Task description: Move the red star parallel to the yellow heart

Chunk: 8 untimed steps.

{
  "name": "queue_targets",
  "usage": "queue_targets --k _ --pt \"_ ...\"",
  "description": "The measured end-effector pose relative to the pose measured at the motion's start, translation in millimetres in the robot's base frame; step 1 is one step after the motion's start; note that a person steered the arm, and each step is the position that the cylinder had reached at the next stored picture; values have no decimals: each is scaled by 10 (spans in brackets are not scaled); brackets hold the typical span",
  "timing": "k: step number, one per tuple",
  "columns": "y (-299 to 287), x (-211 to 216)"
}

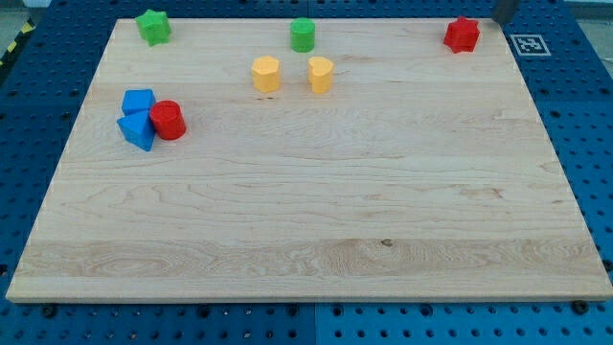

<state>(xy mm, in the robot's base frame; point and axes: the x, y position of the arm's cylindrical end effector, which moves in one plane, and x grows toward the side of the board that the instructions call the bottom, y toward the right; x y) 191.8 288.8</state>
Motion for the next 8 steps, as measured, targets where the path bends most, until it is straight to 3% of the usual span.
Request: queue_targets --k 3,8 --pt "-379 439" --pt "-783 521"
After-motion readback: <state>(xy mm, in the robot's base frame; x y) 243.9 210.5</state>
